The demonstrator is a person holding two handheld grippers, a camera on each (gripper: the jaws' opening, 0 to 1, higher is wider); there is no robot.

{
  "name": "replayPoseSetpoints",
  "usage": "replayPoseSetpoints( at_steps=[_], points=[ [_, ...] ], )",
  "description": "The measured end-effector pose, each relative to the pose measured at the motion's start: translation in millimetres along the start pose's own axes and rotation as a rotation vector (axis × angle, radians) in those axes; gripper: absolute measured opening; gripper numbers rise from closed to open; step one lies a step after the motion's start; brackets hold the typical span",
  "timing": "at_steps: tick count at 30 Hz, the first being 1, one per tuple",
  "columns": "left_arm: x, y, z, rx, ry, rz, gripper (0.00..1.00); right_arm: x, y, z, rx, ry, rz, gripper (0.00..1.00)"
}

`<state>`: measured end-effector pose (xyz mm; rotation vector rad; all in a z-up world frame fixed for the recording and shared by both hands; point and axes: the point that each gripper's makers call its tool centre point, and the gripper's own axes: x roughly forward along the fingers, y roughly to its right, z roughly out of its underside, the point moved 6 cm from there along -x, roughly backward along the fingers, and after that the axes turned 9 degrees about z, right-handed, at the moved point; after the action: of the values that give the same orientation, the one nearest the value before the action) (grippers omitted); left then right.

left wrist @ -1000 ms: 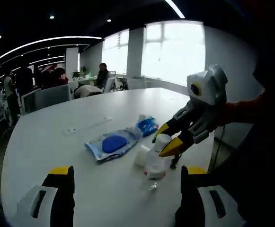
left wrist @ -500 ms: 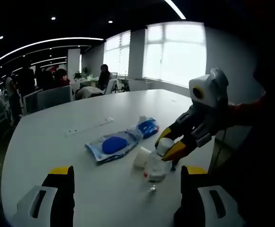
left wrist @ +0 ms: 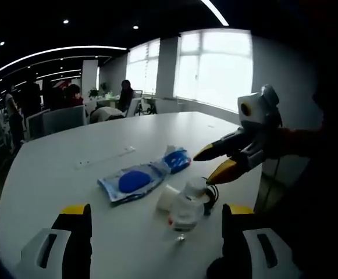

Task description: Arrange the tabletop items into an orderly group along one side of the table until the central work area is clear of visible clutter.

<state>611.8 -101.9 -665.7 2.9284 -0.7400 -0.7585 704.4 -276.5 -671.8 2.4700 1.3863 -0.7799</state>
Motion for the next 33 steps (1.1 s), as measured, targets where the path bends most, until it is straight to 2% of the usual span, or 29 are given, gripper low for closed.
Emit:
replayPoseSetpoints(
  at_steps=[8, 11, 15, 21, 25, 33],
  points=[
    [13, 8.5, -2.8, 0.008, -0.006, 0.037, 0.9, -15, 37, 5.8, 0.051, 0.012, 0.13, 0.64],
    [21, 12.9, -3.2, 0.017, -0.017, 0.057, 0.89, -21, 55, 8.3, 0.068, 0.02, 0.204, 0.7],
    [28, 16.2, -3.9, 0.011, -0.018, 0.069, 0.89, -27, 74, 14.8, 0.067, 0.005, 0.268, 0.74],
    [39, 24.3, -3.5, 0.039, -0.011, 0.104, 0.83, -32, 93, 23.9, 0.093, -0.01, 0.301, 0.8],
    [48, 28.7, -3.5, 0.036, -0.013, 0.127, 0.78, -35, 103, 30.0, 0.09, -0.019, 0.335, 0.93],
    [61, 34.3, -5.0, 0.049, -0.001, 0.164, 0.65, -38, 112, 35.5, 0.089, -0.03, 0.339, 1.0]
  ],
)
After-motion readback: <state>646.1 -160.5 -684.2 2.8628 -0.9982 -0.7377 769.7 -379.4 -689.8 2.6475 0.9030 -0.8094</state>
